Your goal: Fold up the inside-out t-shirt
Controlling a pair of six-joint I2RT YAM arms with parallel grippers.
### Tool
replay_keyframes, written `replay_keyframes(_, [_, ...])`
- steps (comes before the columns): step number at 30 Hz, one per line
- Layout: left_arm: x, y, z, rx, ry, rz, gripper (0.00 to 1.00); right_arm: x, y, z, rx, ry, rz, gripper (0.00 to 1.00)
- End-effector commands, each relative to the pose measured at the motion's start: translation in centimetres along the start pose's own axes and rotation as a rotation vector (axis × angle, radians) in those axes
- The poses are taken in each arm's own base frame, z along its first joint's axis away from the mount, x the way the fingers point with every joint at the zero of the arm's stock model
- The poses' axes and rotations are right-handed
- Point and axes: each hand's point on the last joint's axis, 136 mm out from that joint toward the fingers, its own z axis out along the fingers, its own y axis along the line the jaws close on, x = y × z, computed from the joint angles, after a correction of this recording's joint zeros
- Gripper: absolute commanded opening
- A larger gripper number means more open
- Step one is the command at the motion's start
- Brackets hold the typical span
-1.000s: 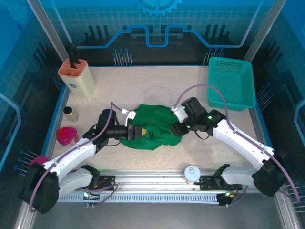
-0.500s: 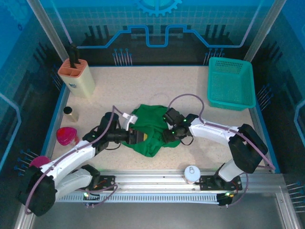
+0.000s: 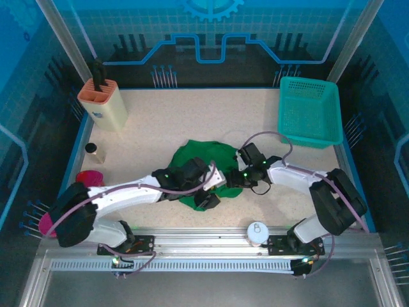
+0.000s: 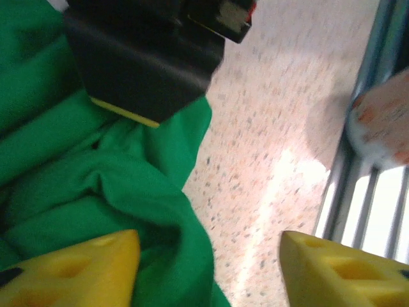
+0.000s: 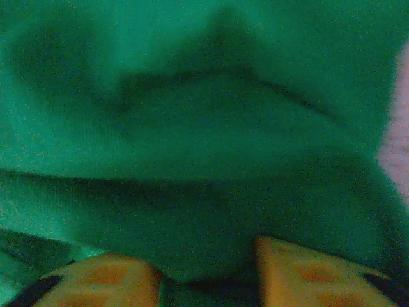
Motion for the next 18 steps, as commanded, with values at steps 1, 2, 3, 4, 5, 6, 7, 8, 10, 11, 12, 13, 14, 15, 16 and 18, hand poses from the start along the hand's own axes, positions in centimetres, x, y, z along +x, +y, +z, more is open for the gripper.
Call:
replay_keyframes(1, [-1.2,0.9,0.3,-0.059,0.011,0.157,0.39,-0.4,3.1,0.5,-0.203,0.025,-0.01,0.18])
replay_keyframes(2, [-1.2,1.3,0.2,-0.077,0.031,0.182,0.19,-1.1,3.9,-0.3,-0.245,0.008,-0.027,0.08])
replay_keyframes(3, [-1.6,2.5,-0.6,-0.122,0.044,0.174,0.0,-1.9,4.8,-1.6,-0.293,-0.02,-0.052,0.04])
replay_keyframes(4, [-2.4,3.5,-1.8,-0.144,0.037,0.145,0.0,-2.7,5.7,-3.1,-0.341,-0.048,-0.073,0.0])
replay_keyframes(5, [-3.8,4.4,-3.9,-0.159,0.001,0.104,0.0,-3.5,6.8,-5.1,-0.405,-0.083,-0.099,0.0])
replay_keyframes(6, [-5.5,5.0,-6.5,-0.174,-0.072,0.078,0.0,-4.2,7.6,-7.5,-0.474,-0.117,-0.123,0.0])
replay_keyframes(7, [-6.9,5.4,-9.0,-0.185,-0.153,0.05,0.0,-4.7,8.0,-9.5,-0.515,-0.15,-0.136,0.0])
replay_keyframes(8, [-8.1,5.9,-12.0,-0.175,-0.256,-0.004,0.0,-5.0,7.8,-11.4,-0.524,-0.185,-0.135,0.0])
replay_keyframes(10, [-9.0,7.2,-16.9,-0.122,-0.43,-0.158,0.0,-4.7,5.5,-13.1,-0.433,-0.212,-0.083,0.0])
replay_keyframes(11, [-8.1,8.2,-18.1,-0.116,-0.471,-0.247,0.0,-4.1,3.8,-13.1,-0.35,-0.202,-0.057,0.0])
replay_keyframes(12, [-6.7,9.0,-18.3,-0.125,-0.478,-0.316,0.0,-3.1,1.9,-12.4,-0.257,-0.178,-0.039,0.0])
replay_keyframes(13, [-5.0,9.6,-17.6,-0.135,-0.462,-0.372,0.0,-2.2,0.1,-11.3,-0.175,-0.151,0.001,0.14])
replay_keyframes(14, [-2.9,9.9,-16.1,-0.13,-0.429,-0.431,0.0,-1.0,-1.8,-9.8,-0.111,-0.113,0.045,0.15])
replay_keyframes(15, [-1.1,9.7,-14.4,-0.106,-0.403,-0.486,0.0,0.2,-3.0,-8.4,-0.074,-0.07,0.074,0.16])
replay_keyframes(16, [0.5,9.6,-12.9,-0.084,-0.382,-0.549,0.0,1.1,-3.8,-7.4,-0.038,-0.035,0.085,0.2])
replay_keyframes(18, [3.3,9.4,-10.2,-0.043,-0.371,-0.69,0.14,2.5,-4.8,-6.1,0.061,0.018,0.054,0.35])
